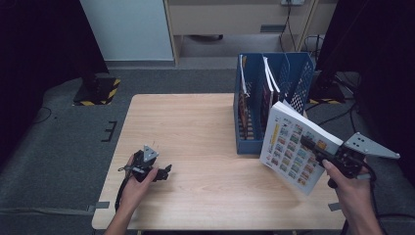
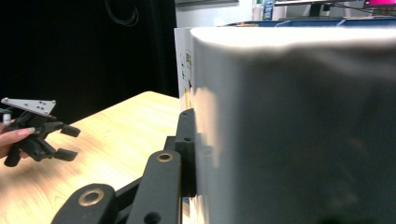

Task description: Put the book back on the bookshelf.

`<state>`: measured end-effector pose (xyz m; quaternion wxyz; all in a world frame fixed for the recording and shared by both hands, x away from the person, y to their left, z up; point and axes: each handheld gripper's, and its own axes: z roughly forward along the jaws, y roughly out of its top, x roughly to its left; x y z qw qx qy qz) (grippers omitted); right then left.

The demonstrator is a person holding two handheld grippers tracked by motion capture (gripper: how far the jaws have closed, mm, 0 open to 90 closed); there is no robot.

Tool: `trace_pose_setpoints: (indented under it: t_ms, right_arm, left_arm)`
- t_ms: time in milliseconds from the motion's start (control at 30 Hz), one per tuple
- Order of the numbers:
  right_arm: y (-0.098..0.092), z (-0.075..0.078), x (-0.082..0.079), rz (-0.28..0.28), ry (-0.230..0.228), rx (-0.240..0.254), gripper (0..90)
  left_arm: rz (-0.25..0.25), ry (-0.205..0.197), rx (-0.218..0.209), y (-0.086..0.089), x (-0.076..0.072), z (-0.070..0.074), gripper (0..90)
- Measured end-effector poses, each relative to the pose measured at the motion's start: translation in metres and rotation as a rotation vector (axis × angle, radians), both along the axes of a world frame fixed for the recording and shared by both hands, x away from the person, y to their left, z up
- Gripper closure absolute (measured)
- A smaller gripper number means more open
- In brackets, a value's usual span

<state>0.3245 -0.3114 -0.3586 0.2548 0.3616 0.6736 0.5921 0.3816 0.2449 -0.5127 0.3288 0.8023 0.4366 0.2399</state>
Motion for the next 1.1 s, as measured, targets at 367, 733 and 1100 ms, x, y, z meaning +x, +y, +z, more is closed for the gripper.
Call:
trace_pose_setpoints:
  t_ms: [367, 733, 1100]
  right_arm:
    - [-0.012, 0.000, -0.003, -0.036, 0.002, -0.010, 73.6]
    - [-0.015, 0.026, -0.016, -0.053, -0.015, 0.017, 73.7]
    - [-0.019, 0.053, -0.017, -0.106, -0.011, 0.036, 73.7]
  left_arm:
    - [-0.003, 0.003, 0.004, 0.000, 0.000, 0.000, 4.9]
    - [-0.002, 0.001, 0.002, 0.000, 0.000, 0.000, 5.0]
    - [-0.004, 0.006, 0.009, -0.001, 0.000, 0.000, 5.0]
